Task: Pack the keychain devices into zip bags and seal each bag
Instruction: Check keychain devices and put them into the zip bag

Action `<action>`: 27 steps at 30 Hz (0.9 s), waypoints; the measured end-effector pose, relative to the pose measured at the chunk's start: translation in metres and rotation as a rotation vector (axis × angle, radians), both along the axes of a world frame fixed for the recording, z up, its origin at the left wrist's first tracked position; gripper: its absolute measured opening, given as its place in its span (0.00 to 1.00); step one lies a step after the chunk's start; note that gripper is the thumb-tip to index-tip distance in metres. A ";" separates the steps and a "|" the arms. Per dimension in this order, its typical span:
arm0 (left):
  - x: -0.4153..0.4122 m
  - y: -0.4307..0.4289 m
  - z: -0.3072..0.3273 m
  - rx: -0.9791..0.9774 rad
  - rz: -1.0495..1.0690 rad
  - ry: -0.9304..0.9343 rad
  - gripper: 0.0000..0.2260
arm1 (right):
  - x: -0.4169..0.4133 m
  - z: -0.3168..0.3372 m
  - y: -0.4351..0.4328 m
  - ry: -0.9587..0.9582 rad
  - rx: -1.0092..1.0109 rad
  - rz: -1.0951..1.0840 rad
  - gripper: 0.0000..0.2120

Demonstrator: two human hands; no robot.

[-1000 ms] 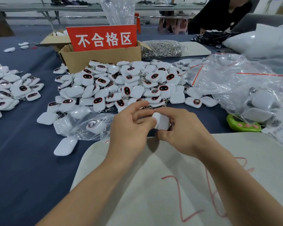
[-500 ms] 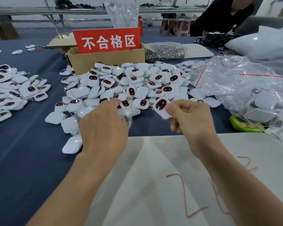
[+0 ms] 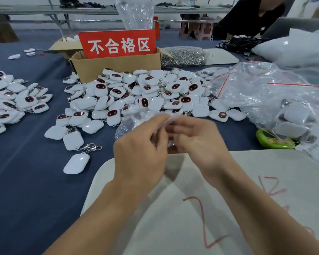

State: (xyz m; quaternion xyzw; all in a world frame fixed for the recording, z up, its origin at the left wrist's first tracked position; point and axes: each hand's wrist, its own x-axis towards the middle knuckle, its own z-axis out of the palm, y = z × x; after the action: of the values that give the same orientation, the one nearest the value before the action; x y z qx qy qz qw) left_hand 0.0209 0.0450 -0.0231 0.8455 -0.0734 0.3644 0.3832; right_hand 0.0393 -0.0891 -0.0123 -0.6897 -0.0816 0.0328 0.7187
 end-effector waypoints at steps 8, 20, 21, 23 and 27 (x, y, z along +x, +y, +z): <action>0.024 0.033 0.012 -0.740 0.040 0.307 0.09 | 0.030 -0.026 -0.016 -0.173 -0.871 -0.320 0.26; 0.032 0.079 0.036 -0.860 0.056 -0.107 0.07 | 0.051 -0.032 0.010 -0.365 -1.166 -0.201 0.32; 0.029 0.072 0.031 -0.749 0.062 -0.098 0.06 | 0.048 -0.032 0.010 -0.384 -1.184 -0.239 0.29; 0.024 0.054 0.017 -0.456 0.073 -0.001 0.05 | 0.044 -0.032 0.008 -0.384 -1.197 -0.277 0.24; 0.013 0.021 -0.006 0.112 0.075 0.343 0.13 | 0.041 -0.030 -0.001 -0.325 -1.197 -0.264 0.26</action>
State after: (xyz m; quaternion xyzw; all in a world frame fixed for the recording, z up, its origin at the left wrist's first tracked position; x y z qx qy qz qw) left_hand 0.0341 0.0657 -0.0286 0.9174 0.0042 0.2244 0.3286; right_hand 0.0804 -0.0904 -0.0420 -0.9726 -0.0714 -0.1214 0.1851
